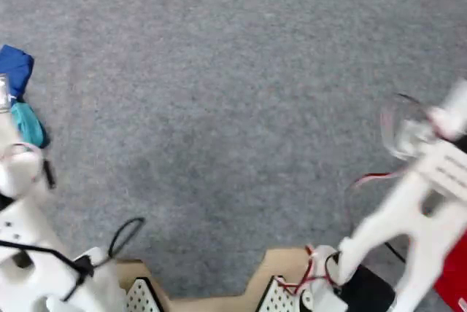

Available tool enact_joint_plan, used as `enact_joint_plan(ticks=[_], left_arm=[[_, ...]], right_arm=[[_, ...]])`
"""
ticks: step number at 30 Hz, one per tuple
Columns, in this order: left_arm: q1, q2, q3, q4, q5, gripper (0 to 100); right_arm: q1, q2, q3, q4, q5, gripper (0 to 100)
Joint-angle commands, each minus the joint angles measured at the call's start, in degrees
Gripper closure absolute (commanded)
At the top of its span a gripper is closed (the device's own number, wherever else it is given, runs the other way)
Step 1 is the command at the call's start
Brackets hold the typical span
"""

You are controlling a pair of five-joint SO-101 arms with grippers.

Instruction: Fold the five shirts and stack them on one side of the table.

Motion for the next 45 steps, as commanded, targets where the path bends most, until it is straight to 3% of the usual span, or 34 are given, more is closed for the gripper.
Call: enact_joint_plan(ticks=[1, 4, 7, 15, 22, 29, 36, 39, 45], left_arm=[[-13.1, 8.5, -9.0, -2.3, -1.1, 89], [-21.1, 19.6, -18.3, -2.3, -0.8, 79], [-25.4, 30.9, -28.4, -2.5, -0.9, 77], [-27.5, 56.0, -52.1, -2.0, -0.7, 77], [-23.3, 72.0, -61.5, -2.5, 3.3, 77], [-18.4, 77.1, -64.8, -2.0, 3.2, 99], [-15.0, 77.1, -72.6, 2.8, 3.8, 98], [-12.0, 76.8, -76.2, 2.9, 8.3, 98], [0.6, 68.9, -71.2, 2.9, 11.2, 98]], right_arm=[[-18.6, -2.2, -2.9, -3.7, 0.3, 96.2], [-29.1, -2.2, -2.6, -8.1, 0.1, 96.3], [-35.7, -1.6, -2.6, -10.5, -2.5, 96.4], [-38.5, 5.8, -2.9, -10.5, -8.0, 96.4], [-38.5, 7.7, -2.8, -10.5, -8.4, 96.4], [-38.5, 7.4, -2.7, -10.5, -8.4, 96.4], [-38.4, 7.4, -2.9, -9.2, -8.4, 96.4], [-38.4, 7.4, -2.9, -9.2, -8.4, 96.4], [-34.6, 7.4, -2.6, -9.2, -8.4, 96.4]])
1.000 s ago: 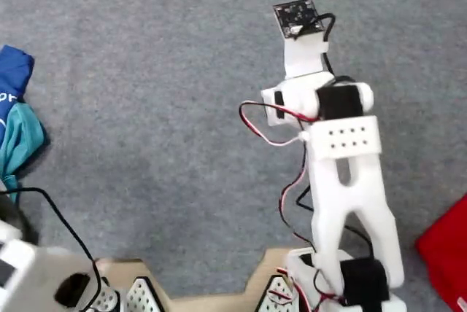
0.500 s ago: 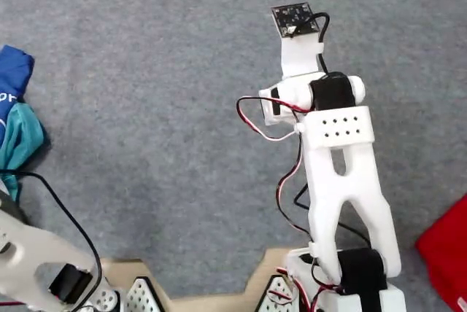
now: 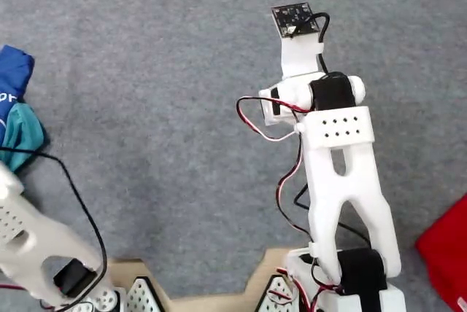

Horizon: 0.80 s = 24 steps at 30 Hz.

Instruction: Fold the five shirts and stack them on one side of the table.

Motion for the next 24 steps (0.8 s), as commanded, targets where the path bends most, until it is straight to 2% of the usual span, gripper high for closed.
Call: enact_joint_plan(ticks=[1, 6, 15, 24], left_arm=[[9.8, -9.3, 3.2, 0.6, 1.7, 98], [26.3, -19.1, 13.2, 0.6, 5.7, 98], [55.1, -21.8, 20.0, 0.5, 9.7, 98], [78.4, -20.2, 19.7, 0.5, 9.7, 98]], right_arm=[[4.4, -0.1, -2.4, 0.4, -0.4, 96.4], [14.0, 0.2, -2.7, 4.6, 0.9, 96.4], [31.5, 0.2, -2.5, 7.2, 14.3, 96.4], [39.9, 0.2, -2.4, 7.1, 21.2, 96.3]])
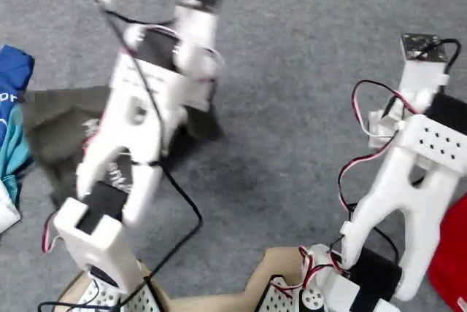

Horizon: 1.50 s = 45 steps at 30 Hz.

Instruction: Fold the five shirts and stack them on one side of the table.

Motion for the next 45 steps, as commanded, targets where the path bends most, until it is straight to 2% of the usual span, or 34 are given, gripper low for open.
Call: enact_joint_plan(ticks=[1, 6, 12, 16, 19, 23, 27, 33, 37, 40, 43, 45], left_arm=[[8.9, -0.8, -0.6, 0.5, 0.4, 98], [16.4, 2.3, -4.1, 0.5, 0.4, 98], [19.8, 7.6, -22.7, 0.5, 0.4, 98], [21.4, 10.9, -30.2, 0.5, 3.8, 98], [20.9, 12.8, -28.6, 0.6, 4.1, 98], [18.3, 13.2, -19.0, 0.6, 3.3, 96], [13.5, 12.5, -6.6, 0.6, 2.1, 82], [1.1, 4.1, 8.3, 0.6, 7.1, 65], [-11.7, -2.9, 9.1, 0.6, 6.8, 63], [-20.7, -2.9, 6.3, -1.1, 7.0, 63], [-26.4, 0.3, 4.8, -5.9, 7.1, 63], [-27.6, 4.2, 4.4, -10.0, 7.2, 63]], right_arm=[[2.6, 0.0, -2.4, 0.2, 2.1, 96.3], [4.6, 0.1, -2.7, -0.3, 3.6, 96.3], [7.0, 0.1, -2.5, -0.3, 4.8, 96.3], [7.0, 0.2, -2.4, -0.4, 4.8, 96.3], [6.9, 0.2, -2.4, -1.3, 4.7, 96.3], [7.0, 0.2, -2.3, -2.5, 4.7, 96.3], [6.7, 0.9, -2.3, -4.1, 4.7, 96.3], [5.8, 7.9, -2.8, -7.1, 4.7, 96.3], [3.1, 13.2, -4.9, -9.8, 4.4, 96.3], [-0.6, 18.3, -10.9, -10.1, 4.3, 96.3], [-5.1, 25.5, -19.6, -10.0, 4.3, 96.3], [-8.1, 31.8, -26.2, -10.0, 4.3, 96.3]])
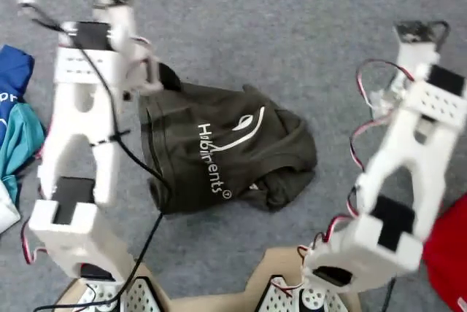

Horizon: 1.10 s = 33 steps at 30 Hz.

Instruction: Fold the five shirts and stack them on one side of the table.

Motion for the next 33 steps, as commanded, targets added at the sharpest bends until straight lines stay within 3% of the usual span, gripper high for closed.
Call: enact_joint_plan(ticks=[1, 10, 20, 26, 33], left_arm=[[-2.7, 4.4, -3.0, -6.8, 0.5, 63], [-3.0, 23.0, -12.4, -14.5, 6.4, 63], [-2.9, 40.0, -29.3, -14.4, 6.1, 79], [-3.0, 45.2, -36.2, -14.3, 6.1, 82], [-2.9, 47.5, -37.2, -14.3, 6.1, 83]], right_arm=[[-5.7, 9.3, -13.6, -0.8, 0.0, 96.3], [-12.5, 36.3, -46.7, 2.5, -4.3, 96.4], [-14.6, 54.8, -79.0, 12.7, -7.0, 96.4], [-14.9, 60.6, -89.3, 14.6, -7.5, 96.4], [-14.9, 61.4, -90.5, 14.6, -8.1, 96.4]])
